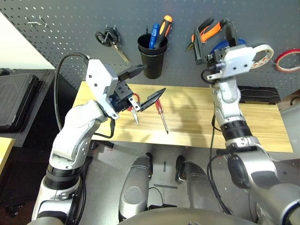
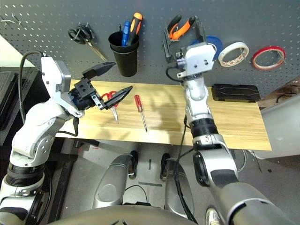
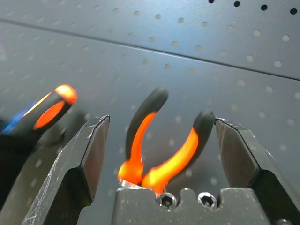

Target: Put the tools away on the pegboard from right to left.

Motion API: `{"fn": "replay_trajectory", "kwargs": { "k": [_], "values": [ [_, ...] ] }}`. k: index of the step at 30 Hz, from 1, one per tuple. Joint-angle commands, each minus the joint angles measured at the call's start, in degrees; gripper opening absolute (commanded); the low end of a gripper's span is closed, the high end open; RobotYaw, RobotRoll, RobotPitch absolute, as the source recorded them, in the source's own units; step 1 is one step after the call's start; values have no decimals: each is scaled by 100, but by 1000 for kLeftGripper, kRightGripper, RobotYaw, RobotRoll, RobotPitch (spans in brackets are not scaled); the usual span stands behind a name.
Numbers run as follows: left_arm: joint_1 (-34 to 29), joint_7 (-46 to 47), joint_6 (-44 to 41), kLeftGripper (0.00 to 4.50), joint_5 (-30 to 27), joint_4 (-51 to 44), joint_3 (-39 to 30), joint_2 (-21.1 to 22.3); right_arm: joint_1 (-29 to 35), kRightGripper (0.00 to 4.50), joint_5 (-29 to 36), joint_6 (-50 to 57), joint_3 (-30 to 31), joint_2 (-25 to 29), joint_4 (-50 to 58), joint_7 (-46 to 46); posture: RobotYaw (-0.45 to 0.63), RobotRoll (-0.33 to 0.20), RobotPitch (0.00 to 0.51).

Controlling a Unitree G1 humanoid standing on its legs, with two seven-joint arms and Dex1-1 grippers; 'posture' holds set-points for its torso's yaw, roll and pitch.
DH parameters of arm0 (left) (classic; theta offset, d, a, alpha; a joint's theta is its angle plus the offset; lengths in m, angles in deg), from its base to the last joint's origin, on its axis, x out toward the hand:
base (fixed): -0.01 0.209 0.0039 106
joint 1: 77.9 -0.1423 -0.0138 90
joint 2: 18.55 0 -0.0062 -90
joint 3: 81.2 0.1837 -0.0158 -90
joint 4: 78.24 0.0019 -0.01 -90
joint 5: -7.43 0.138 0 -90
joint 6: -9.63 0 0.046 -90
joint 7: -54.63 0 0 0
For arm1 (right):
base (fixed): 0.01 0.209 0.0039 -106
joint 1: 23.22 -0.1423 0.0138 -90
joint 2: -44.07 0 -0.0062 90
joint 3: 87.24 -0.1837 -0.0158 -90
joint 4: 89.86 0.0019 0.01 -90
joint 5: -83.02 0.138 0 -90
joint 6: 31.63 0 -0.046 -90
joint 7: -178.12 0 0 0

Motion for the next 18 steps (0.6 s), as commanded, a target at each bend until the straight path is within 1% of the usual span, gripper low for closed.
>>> {"fn": "replay_trajectory", "kwargs": {
  "k": [1, 5, 8, 11, 14, 18],
  "values": [
    [-129, 18, -81, 4500, 89, 29, 101, 0, 739, 4480, 177, 140, 36, 266, 409, 386, 317, 0, 232],
    [-206, 164, -225, 4500, 242, 180, 173, -54, 1580, 4480, 39, 569, 188, 676, 718, 816, 313, 0, 236],
    [-237, 342, -319, 4500, 434, 375, 276, -152, 1974, 4480, 41, 972, 300, 902, 830, 1120, 307, 0, 238],
    [-260, 575, -323, 4500, 717, 670, 447, -328, 2249, 4480, 62, 1203, 406, 1076, 864, 1451, 302, 0, 239],
    [-262, 855, -326, 4500, 1021, 1142, 642, -608, 2506, 4480, 30, 1616, 549, 1266, 938, 1800, 296, 0, 241],
    [-207, 1113, -343, 4500, 1272, 1730, 817, -988, 2662, 4480, -85, 2033, 694, 1472, 954, 2081, 289, 0, 244]
  ]
}}
